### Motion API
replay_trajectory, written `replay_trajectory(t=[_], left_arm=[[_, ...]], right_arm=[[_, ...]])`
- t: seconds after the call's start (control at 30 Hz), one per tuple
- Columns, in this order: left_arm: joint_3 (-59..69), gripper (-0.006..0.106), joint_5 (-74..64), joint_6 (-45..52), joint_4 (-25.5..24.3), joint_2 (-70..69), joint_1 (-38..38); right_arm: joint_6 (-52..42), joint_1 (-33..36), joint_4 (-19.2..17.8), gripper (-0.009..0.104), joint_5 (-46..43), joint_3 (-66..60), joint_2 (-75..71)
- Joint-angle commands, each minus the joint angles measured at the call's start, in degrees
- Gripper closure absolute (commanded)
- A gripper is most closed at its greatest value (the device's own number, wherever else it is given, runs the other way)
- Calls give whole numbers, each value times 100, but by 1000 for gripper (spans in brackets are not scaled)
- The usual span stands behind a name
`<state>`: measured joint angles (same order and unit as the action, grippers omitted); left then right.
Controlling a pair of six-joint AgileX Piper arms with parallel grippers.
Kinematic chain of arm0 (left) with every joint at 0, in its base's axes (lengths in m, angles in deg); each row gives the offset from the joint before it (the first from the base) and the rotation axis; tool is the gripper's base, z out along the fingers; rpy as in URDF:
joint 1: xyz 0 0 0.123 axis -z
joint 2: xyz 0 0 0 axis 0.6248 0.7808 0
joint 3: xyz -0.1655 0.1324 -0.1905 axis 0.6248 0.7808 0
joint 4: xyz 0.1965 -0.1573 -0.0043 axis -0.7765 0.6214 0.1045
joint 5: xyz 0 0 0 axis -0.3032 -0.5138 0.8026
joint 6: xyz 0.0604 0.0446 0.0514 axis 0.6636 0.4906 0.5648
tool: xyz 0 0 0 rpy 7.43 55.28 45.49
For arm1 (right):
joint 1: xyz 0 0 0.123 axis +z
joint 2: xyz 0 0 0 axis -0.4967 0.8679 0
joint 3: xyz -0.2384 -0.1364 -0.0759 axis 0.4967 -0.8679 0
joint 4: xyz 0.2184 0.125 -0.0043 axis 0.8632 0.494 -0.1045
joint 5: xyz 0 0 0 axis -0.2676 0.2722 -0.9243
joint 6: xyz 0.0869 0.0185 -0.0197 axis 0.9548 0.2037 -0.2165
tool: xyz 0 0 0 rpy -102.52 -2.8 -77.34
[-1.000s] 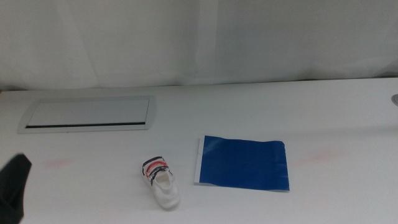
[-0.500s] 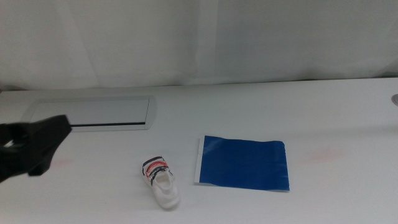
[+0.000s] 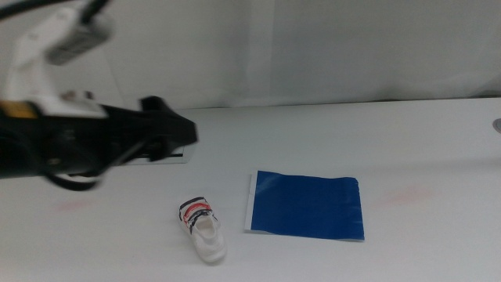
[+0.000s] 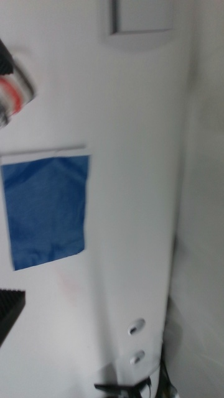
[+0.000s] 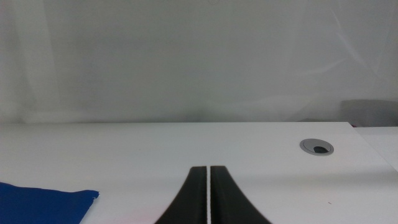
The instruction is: Use one arm to grab the shoe from the table and place it on the mat.
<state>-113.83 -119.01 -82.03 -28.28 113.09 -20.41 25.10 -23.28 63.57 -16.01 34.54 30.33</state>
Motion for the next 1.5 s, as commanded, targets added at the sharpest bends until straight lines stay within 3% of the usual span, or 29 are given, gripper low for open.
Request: replay_trajectory(t=[0.0,0.13,0.23,0.37,0.63,0.83,1.07,1.47], left_arm=[[-237,19,53,-1987,-1228,406,704],[-625,28,-854,-5037,-3882,1184,1716],[-781,28,-1248,-6333,-4866,1749,2226],[-792,28,-965,-7371,-4901,2234,2412],[-792,27,-471,-8306,-4812,2931,2451],[-792,27,-496,-8642,-4916,3437,2451],[-792,27,-569,-8939,-5430,3738,2400],[-792,27,-391,-8859,-5295,4012,2138]], right_arm=[[-44,-27,-19,97,-2,-229,-10],[-44,-27,-19,97,-2,-229,-10],[-44,-27,-19,97,-2,-229,-10],[-44,-27,-19,97,-2,-229,-10],[-44,-27,-19,97,-2,-229,-10],[-44,-27,-19,97,-2,-229,-10],[-44,-27,-19,97,-2,-229,-10],[-44,-27,-19,97,-2,-229,-10]])
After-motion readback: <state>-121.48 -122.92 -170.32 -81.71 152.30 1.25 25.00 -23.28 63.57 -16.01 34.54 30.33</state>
